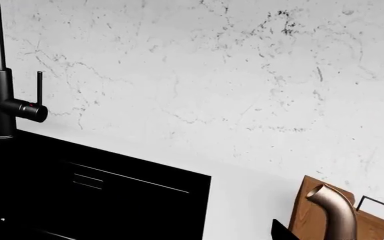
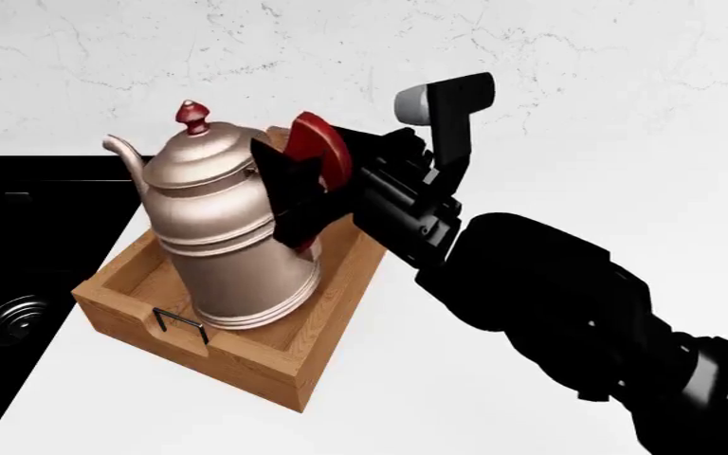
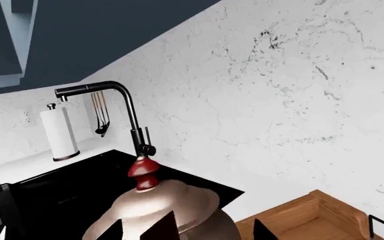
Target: Pick the kettle from the counter and place it on the tray. Then pick the mug from the cabinet and place it on the tray. Then close the cabinet doors.
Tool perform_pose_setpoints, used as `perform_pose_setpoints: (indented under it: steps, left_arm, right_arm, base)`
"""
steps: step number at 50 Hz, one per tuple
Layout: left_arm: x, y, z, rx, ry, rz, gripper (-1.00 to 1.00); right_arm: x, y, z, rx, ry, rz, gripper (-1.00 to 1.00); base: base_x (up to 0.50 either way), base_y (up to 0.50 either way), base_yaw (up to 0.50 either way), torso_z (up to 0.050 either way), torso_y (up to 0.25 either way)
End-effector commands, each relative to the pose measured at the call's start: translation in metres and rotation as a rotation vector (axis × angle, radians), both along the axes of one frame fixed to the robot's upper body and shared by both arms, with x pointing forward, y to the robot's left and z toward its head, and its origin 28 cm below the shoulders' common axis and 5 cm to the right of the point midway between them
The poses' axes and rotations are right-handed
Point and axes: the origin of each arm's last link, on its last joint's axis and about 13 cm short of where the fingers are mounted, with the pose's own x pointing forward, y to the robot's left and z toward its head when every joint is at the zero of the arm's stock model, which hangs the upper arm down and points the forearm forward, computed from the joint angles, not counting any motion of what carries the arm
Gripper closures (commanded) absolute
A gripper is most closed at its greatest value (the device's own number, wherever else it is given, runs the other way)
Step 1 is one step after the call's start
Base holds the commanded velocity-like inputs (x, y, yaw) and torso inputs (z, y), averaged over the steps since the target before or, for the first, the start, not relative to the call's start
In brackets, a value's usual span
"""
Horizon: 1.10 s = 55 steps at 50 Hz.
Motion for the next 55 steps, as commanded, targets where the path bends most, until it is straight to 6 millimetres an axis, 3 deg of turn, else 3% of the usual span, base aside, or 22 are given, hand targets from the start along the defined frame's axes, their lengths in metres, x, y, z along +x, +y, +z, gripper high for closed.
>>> perform_pose_setpoints:
  steps: [1, 12, 18, 24, 32, 37, 44, 55]
  left_arm:
    - [0.000, 0.000, 0.000, -0.002, -0.001, 0.001, -1.00]
    - [-0.001, 0.001, -0.001, -0.004, 0.000, 0.003, -1.00]
    - [-0.001, 0.001, 0.000, -0.004, -0.001, 0.003, -1.00]
    - [-0.001, 0.000, 0.001, -0.002, -0.001, 0.000, -1.00]
    - [-0.002, -0.003, 0.004, 0.004, -0.004, -0.009, -1.00]
    - [-0.003, -0.005, 0.008, 0.008, -0.013, -0.017, -1.00]
    - [-0.009, -0.012, 0.020, 0.011, -0.062, -0.036, -1.00]
    - [-0.029, -0.041, 0.059, 0.061, -0.285, -0.048, -1.00]
  right_arm:
    - [-0.003, -0.002, 0.004, -0.001, -0.013, 0.005, -1.00]
    - [-0.004, -0.008, 0.010, 0.012, -0.029, -0.015, -1.00]
    - [-0.011, -0.015, 0.022, 0.023, -0.065, -0.037, -1.00]
    - [-0.022, -0.024, 0.044, 0.027, -0.129, -0.072, -1.00]
    - [-0.048, -0.039, 0.087, 0.026, -0.237, -0.153, -1.00]
    - [-0.063, -0.049, 0.107, 0.031, -0.270, -0.262, -1.00]
    - [-0.086, -0.063, 0.119, -0.014, -0.318, -0.502, -1.00]
    - [-0.131, -0.078, 0.104, -0.141, -0.459, -0.867, -1.00]
  base:
    - [0.00, 0.00, 0.00, 0.000, 0.000]
    - [0.00, 0.00, 0.00, 0.000, 0.000]
    - [0.00, 0.00, 0.00, 0.000, 0.000]
    - [0.00, 0.00, 0.00, 0.000, 0.000]
    - [0.00, 0.00, 0.00, 0.000, 0.000]
    - [0.00, 0.00, 0.00, 0.000, 0.000]
    - [0.00, 0.00, 0.00, 0.000, 0.000]
    - [0.00, 0.00, 0.00, 0.000, 0.000]
